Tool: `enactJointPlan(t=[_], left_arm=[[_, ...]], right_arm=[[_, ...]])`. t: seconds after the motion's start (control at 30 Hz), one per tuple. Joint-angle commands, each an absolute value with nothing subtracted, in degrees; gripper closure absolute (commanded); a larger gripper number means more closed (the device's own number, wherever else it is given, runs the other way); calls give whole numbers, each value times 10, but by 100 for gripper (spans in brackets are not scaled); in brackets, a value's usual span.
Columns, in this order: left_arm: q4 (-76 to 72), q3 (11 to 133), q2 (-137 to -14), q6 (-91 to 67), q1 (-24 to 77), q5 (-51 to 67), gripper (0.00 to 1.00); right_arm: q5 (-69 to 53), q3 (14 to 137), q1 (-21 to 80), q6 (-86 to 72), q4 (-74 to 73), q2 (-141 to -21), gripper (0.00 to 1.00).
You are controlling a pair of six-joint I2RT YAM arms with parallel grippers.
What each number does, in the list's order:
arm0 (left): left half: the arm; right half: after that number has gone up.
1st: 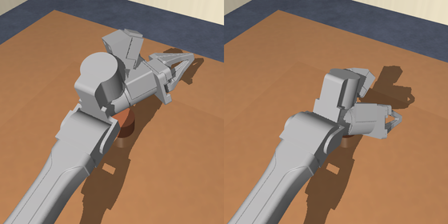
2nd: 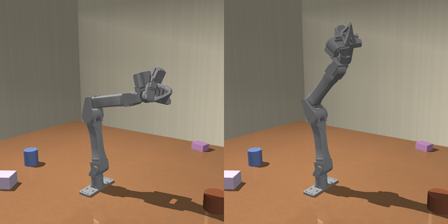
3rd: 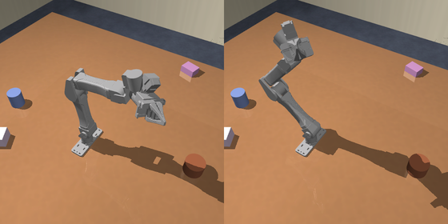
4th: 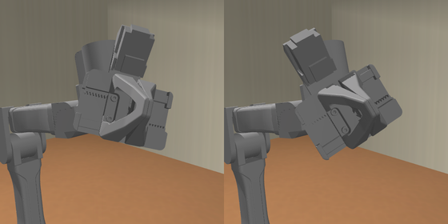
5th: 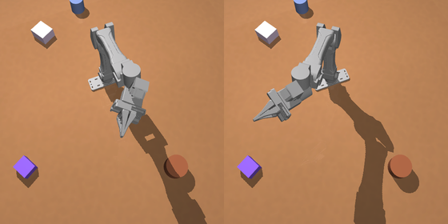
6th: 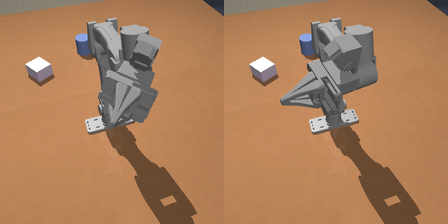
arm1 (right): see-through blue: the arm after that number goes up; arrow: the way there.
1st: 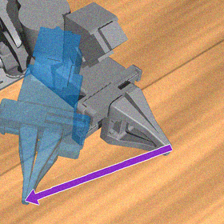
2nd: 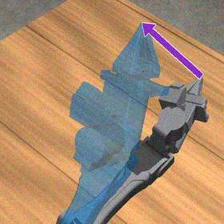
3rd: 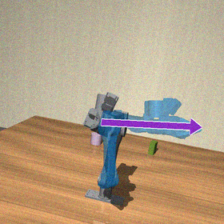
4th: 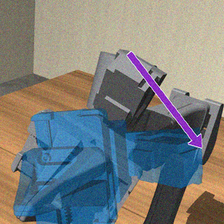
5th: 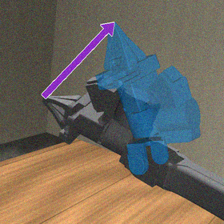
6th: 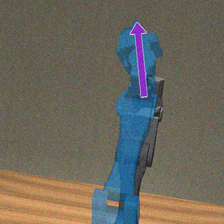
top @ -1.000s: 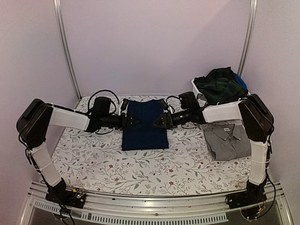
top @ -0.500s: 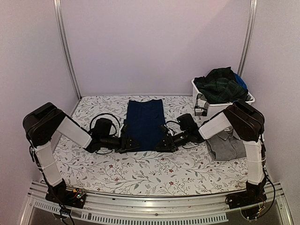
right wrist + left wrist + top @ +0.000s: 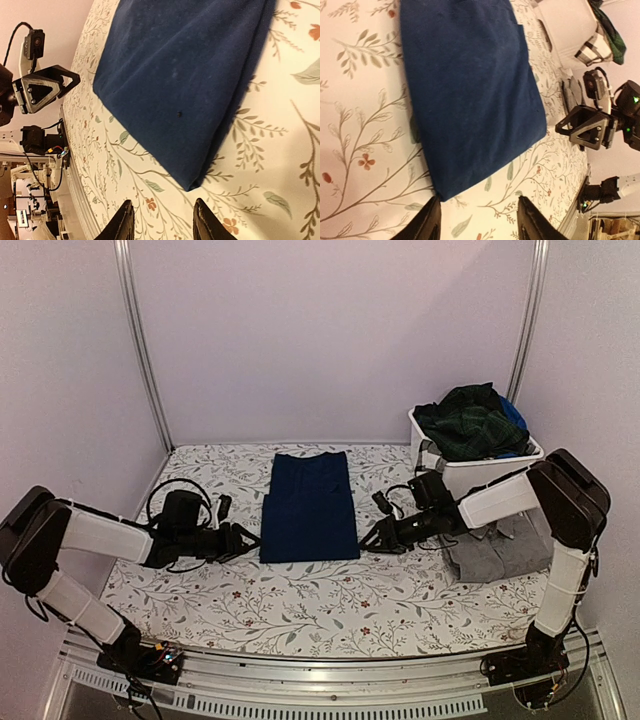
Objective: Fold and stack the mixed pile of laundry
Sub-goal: Move the 2/3-rectangle-folded T-shirt to the center of the board.
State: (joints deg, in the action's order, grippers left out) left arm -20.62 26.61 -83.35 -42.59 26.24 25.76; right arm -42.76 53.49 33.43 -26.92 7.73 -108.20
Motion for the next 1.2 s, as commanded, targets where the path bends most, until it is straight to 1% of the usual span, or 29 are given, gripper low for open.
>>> enactJointPlan(t=[0.0,0.2,0.3,0.37,0.63,0.73,0.8,0.83,0.93,1.17], left_arm=[[-144,270,-860,-411,257,220,54],[-192,257,-908,-415,264,237,63],[-206,262,-933,-409,278,239,64],[-211,269,-950,-406,285,238,65],[-236,266,-973,-412,288,246,79],[-242,260,-974,-412,289,245,85],[-247,260,-979,-412,289,247,93],[-251,260,-982,-413,289,250,99],[-253,258,-975,-415,293,256,100],[-220,215,-884,-438,336,231,100]], right_arm=[[-349,562,332,-229,5,-1111,62],[-348,580,337,-216,7,-1138,63],[-354,594,344,-211,9,-1158,64],[-356,604,350,-209,8,-1172,66],[-357,596,353,-206,5,-1179,77],[-364,589,354,-209,16,-1181,81],[-372,590,354,-212,22,-1187,86],[-377,590,354,-213,24,-1189,90],[-389,583,356,-219,29,-1180,99],[-400,515,382,-249,46,-1108,100]])
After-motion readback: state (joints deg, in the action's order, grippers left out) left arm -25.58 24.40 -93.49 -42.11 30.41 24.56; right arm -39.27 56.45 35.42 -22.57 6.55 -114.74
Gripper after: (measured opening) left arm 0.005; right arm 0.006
